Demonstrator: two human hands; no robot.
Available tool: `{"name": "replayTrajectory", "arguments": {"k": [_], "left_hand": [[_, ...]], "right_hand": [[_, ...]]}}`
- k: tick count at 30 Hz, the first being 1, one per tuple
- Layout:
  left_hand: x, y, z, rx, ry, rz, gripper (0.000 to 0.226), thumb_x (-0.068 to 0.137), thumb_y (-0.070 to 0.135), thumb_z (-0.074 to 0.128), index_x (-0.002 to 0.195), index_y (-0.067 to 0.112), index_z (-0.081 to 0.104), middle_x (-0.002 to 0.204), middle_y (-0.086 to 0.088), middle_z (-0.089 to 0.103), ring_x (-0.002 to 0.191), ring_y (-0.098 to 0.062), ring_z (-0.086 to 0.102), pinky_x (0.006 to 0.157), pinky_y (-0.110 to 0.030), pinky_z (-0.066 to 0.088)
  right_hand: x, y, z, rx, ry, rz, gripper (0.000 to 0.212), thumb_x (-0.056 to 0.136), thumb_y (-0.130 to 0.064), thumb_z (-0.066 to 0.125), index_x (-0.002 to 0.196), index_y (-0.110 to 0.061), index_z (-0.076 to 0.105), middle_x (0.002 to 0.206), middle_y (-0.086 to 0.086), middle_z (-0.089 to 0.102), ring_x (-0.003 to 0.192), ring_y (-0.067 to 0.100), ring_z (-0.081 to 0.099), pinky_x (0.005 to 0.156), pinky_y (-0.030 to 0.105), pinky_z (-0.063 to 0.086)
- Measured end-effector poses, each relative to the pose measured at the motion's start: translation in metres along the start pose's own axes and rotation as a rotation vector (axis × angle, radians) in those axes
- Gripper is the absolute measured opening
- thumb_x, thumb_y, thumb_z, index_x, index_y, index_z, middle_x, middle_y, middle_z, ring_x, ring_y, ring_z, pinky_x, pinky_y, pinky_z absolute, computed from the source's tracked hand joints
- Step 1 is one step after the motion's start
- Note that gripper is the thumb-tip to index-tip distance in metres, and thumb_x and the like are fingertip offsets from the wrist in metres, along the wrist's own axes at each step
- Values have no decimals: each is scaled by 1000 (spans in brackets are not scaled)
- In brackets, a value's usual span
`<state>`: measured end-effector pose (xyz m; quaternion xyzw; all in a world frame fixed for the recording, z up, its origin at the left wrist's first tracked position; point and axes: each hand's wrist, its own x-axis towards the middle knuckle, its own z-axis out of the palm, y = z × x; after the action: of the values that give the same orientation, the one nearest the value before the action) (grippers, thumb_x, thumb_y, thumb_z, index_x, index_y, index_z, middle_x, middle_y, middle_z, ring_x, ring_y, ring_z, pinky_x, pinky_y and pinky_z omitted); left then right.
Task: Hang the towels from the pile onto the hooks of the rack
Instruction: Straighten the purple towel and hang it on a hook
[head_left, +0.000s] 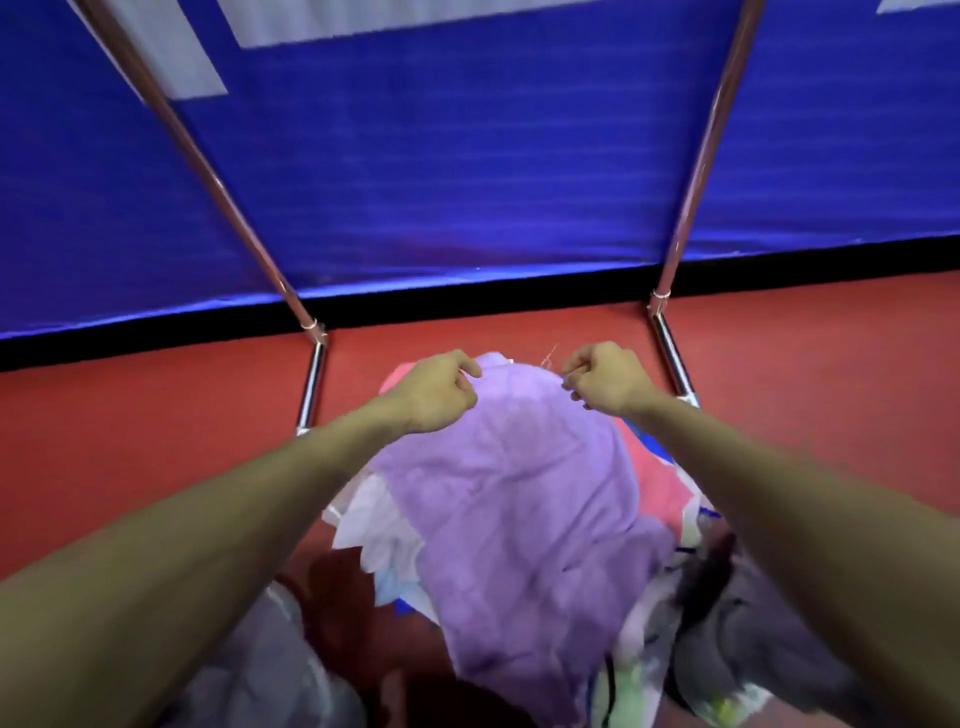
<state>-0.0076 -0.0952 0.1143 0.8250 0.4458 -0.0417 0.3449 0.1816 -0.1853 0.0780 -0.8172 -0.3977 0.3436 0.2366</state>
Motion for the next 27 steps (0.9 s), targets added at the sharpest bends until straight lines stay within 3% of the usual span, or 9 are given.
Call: {"name": "replayTrajectory", "arguments": {"k": [2, 4, 7, 10, 13, 19, 23, 27], "left_hand": [[16, -9, 26, -7, -41, -15, 32, 88, 6, 47, 115, 14, 61, 102, -8, 69, 77, -22, 57, 65, -24, 42], [27, -16, 53, -27, -79, -21, 29, 88, 6, 47, 110, 14, 64, 97, -7, 69, 68, -17, 54, 60, -21, 44], [39, -23, 98, -66, -166, -13, 25, 87, 6, 50, 105, 14, 66, 86, -1, 66, 60, -9, 51, 47, -7, 37], [41, -26, 141, -86, -276, 8, 21, 87, 8, 56, 103, 15, 67, 84, 1, 63, 71, -12, 56, 53, -4, 38], [37, -30, 174, -125, -383, 2, 18, 87, 8, 59, 102, 11, 68, 79, -1, 62, 78, -15, 58, 58, -11, 41], [25, -26, 202, -137, -439, -2, 4, 84, 19, 68, 87, 19, 66, 83, -2, 67, 85, -19, 62, 86, -31, 50], [10, -21, 220, 23, -476, 21, 27, 78, 33, 75, 98, 18, 65, 87, 2, 63, 84, -15, 58, 81, -27, 46], [1, -15, 218, 62, -397, 54, 16, 80, 15, 67, 94, 20, 62, 92, 0, 65, 91, -21, 60, 81, -28, 47]], "right_hand": [[10, 23, 12, -21, -23, 66, 28, 84, -4, 53, 70, -26, 60, 105, 16, 71, 104, 35, 64, 94, 43, 51], [13, 44, 24, -108, -68, 136, 20, 88, -6, 51, 92, -13, 69, 112, 15, 68, 109, 34, 62, 95, 38, 49], [14, 83, 42, -265, -96, 227, 33, 90, -14, 51, 120, -4, 61, 124, 14, 62, 117, 30, 57, 96, 32, 43], [5, 118, 60, -341, -175, 337, 49, 92, -26, 58, 131, 1, 44, 136, 18, 49, 127, 30, 48, 100, 35, 38], [-5, 141, 73, -407, -168, 426, 72, 85, -35, 66, 137, 0, 31, 138, 16, 43, 131, 31, 41, 101, 42, 39], [-23, 144, 69, -359, -243, 421, 61, 92, -45, 56, 134, -3, 41, 132, 13, 50, 124, 30, 48, 97, 38, 41], [-36, 150, 63, -380, -374, 414, 31, 86, -35, 67, 91, -6, 57, 108, 12, 64, 98, 26, 59, 73, 28, 42], [-40, 146, 62, -351, -339, 406, 34, 85, -25, 65, 110, -2, 61, 102, 15, 65, 80, 23, 53, 55, 28, 42]]}}
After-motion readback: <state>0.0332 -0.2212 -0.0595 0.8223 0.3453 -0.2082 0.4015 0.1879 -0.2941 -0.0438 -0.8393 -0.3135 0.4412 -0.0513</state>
